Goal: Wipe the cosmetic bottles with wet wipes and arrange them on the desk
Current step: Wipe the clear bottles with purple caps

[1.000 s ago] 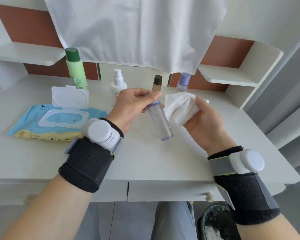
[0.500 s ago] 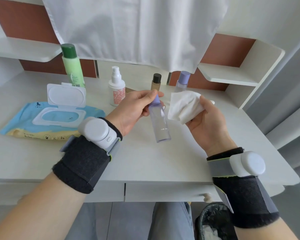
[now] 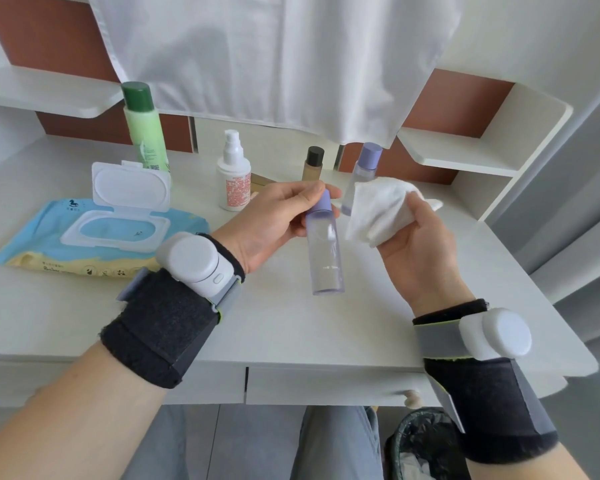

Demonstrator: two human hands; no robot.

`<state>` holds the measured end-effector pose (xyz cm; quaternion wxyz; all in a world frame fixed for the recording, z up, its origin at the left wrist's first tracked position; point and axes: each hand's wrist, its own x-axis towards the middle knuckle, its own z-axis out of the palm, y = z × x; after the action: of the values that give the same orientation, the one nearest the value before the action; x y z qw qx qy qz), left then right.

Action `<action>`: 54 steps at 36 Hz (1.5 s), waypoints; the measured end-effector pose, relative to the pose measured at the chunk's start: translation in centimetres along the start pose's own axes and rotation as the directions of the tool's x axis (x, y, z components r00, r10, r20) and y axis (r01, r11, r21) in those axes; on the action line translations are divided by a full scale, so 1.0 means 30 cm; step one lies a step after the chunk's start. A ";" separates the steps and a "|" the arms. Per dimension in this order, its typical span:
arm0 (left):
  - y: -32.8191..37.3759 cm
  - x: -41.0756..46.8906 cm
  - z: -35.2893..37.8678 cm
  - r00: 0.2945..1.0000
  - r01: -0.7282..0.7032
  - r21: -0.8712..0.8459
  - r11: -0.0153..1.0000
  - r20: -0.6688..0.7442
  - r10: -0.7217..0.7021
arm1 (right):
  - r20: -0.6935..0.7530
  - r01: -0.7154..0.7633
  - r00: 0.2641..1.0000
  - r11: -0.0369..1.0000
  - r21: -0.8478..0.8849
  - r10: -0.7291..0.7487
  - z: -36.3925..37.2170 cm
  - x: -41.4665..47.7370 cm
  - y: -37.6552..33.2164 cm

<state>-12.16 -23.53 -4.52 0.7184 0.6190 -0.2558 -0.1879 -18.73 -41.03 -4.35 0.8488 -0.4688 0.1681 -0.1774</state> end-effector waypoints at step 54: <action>0.000 0.028 -0.031 0.869 -0.173 -0.041 0.984 -0.477 0.133 | -0.135 0.054 0.985 0.940 -0.338 -0.105 0.034 -0.056 -0.013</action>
<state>-10.94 -23.30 -4.52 0.7966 0.5935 -0.1133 0.0158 -19.80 -39.70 -3.32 0.7342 -0.5972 0.2403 -0.2157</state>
